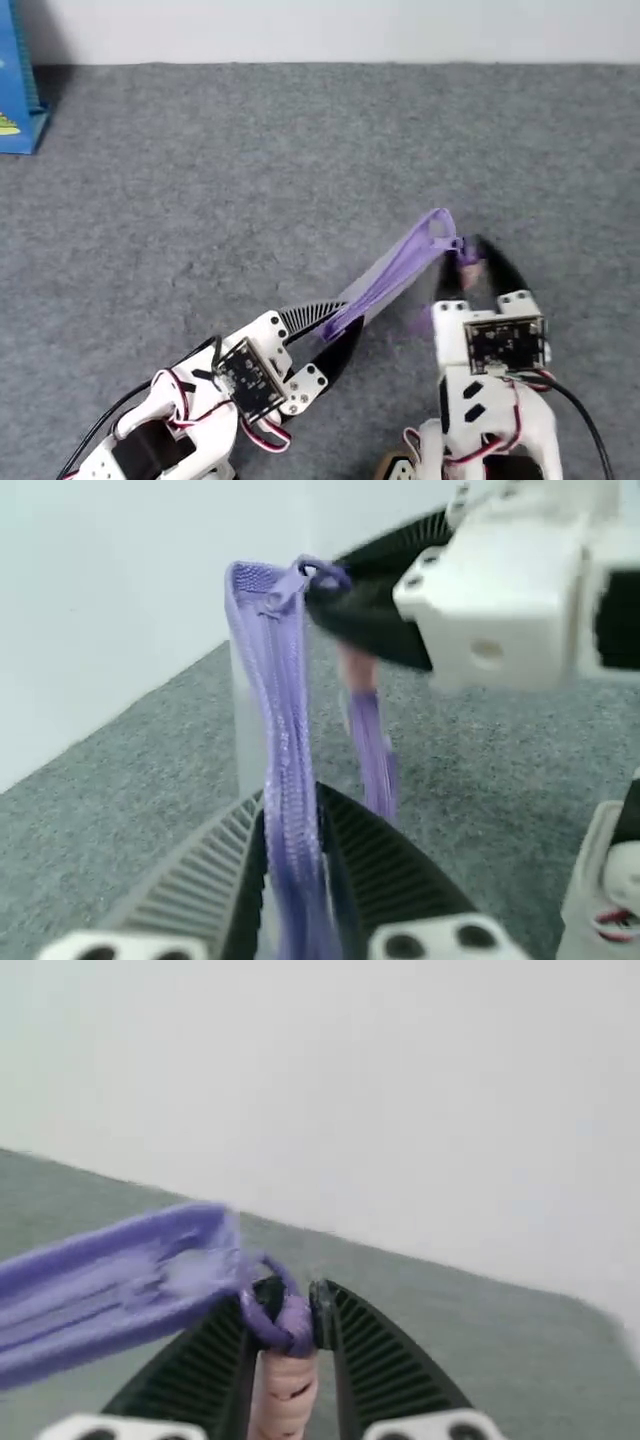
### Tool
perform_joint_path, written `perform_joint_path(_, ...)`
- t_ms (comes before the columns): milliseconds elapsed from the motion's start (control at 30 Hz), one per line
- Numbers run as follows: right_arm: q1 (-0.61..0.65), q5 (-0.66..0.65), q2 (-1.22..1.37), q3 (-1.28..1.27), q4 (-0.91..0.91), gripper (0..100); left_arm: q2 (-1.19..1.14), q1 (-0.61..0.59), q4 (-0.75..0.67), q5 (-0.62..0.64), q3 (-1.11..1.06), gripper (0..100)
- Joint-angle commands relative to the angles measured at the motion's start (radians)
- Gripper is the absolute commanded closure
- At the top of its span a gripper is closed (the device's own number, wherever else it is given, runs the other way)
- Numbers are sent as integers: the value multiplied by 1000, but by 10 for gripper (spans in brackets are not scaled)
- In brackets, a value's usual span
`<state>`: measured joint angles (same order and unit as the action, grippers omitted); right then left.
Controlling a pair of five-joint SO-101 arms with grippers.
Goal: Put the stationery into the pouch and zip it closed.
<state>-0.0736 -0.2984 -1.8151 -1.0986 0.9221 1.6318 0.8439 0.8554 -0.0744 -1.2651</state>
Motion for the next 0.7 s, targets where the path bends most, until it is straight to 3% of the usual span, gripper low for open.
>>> perform_joint_path(0, -166, -57, 15, -6, -107, 991, 5, -6, 48, -20, 47, 990)
perform_joint_path(200, -335, -132, 15, -64, -226, 991, 5, -6, 72, -21, 54, 990)
perform_joint_path(433, -354, -118, 5, -98, -208, 980, 5, -38, 68, -20, 54, 989)
perform_joint_path(567, -272, -20, 5, 6, 10, 809, 5, -178, 3, -12, 48, 982)
perform_joint_path(667, -174, 18, 5, 69, 143, 688, 5, -267, -23, 38, 45, 920)
